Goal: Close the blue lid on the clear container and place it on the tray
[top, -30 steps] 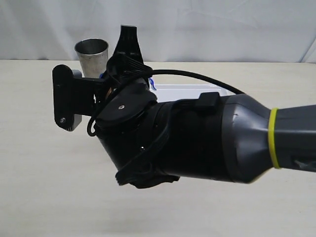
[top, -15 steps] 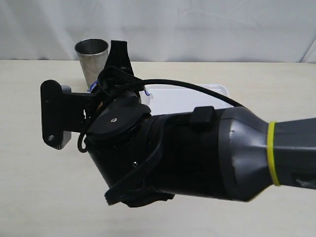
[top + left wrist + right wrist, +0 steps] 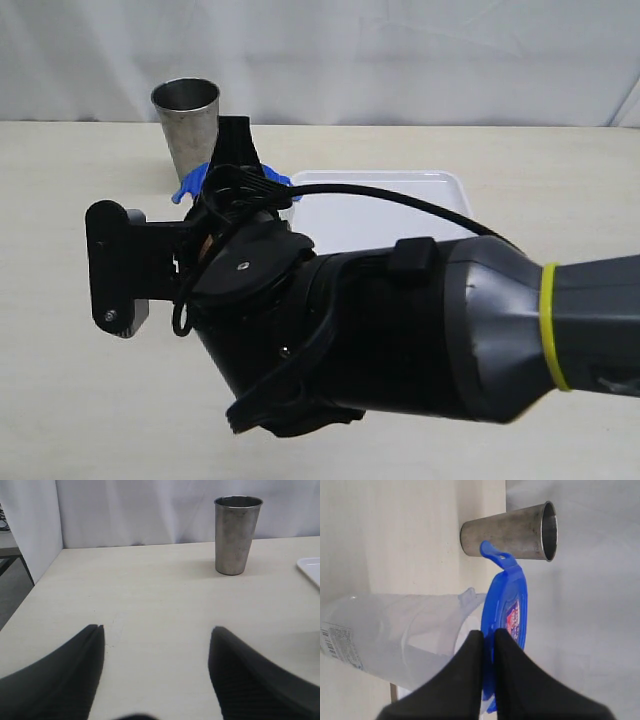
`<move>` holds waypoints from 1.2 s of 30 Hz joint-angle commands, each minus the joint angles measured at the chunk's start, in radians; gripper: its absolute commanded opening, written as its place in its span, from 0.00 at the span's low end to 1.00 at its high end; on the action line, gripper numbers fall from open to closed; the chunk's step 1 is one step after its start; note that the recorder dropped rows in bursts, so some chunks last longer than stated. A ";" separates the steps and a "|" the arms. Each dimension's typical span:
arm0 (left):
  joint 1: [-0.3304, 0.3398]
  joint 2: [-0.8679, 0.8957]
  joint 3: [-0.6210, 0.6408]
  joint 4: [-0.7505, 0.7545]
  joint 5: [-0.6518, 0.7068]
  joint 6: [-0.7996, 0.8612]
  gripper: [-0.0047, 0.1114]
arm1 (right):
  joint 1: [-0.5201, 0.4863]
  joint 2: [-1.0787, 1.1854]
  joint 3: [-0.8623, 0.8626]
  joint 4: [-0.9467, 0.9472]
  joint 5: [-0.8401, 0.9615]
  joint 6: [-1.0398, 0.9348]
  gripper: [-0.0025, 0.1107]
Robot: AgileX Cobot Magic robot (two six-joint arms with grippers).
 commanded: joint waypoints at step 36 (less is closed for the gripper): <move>0.001 -0.003 0.003 0.001 -0.012 0.000 0.54 | 0.001 -0.006 0.005 0.098 0.072 -0.108 0.06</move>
